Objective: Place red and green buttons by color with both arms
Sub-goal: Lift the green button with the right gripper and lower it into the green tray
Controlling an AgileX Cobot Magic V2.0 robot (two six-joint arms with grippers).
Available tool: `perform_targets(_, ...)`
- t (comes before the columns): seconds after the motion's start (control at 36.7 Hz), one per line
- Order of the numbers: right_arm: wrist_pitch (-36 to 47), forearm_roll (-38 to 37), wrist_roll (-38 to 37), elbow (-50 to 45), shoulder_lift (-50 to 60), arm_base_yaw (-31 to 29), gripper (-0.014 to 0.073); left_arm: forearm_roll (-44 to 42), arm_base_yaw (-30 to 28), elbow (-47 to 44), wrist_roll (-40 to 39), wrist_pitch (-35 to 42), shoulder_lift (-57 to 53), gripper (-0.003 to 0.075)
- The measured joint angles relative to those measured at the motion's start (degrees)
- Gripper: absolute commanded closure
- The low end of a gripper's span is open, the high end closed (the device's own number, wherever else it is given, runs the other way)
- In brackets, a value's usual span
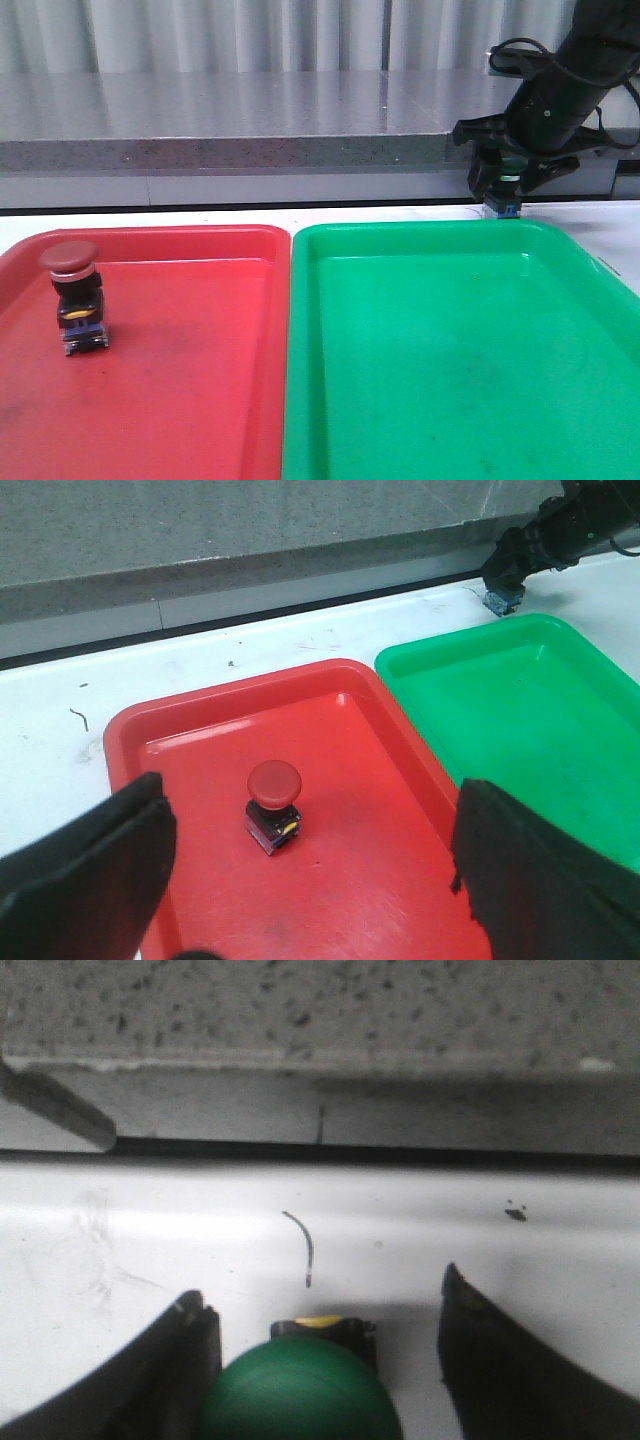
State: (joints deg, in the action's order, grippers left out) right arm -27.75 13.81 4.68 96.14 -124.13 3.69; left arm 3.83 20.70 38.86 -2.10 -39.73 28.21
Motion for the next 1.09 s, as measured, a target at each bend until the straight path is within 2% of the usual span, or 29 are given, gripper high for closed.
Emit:
perform_targets(0.11, 0.00, 0.13, 0.00, 0.13, 0.00, 0.00, 0.0377, 0.00, 0.00, 0.00, 0.00, 0.00, 0.00, 0.0167)
perform_targets(0.38, -3.21, 0.13, 0.00, 0.78, 2.51, 0.00, 0.0377, 0.00, 0.00, 0.00, 0.00, 0.00, 0.00, 0.0167)
perform_targets(0.71, -10.19, 0.13, 1.55, -0.18, 14.45, 0.80, 0.0377, 0.00, 0.00, 0.00, 0.00, 0.00, 0.00, 0.0167)
perform_targets(0.9, -10.06, 0.13, 5.39, -8.65, 24.19, 5.07, 0.0377, 0.00, 0.00, 0.00, 0.00, 0.00, 0.00, 0.0167)
perform_targets(1.09, -3.91, 0.13, 6.56, -23.67, 35.86, 10.43, 0.0377, 0.00, 0.00, 0.00, 0.00, 0.00, 0.00, 0.0167)
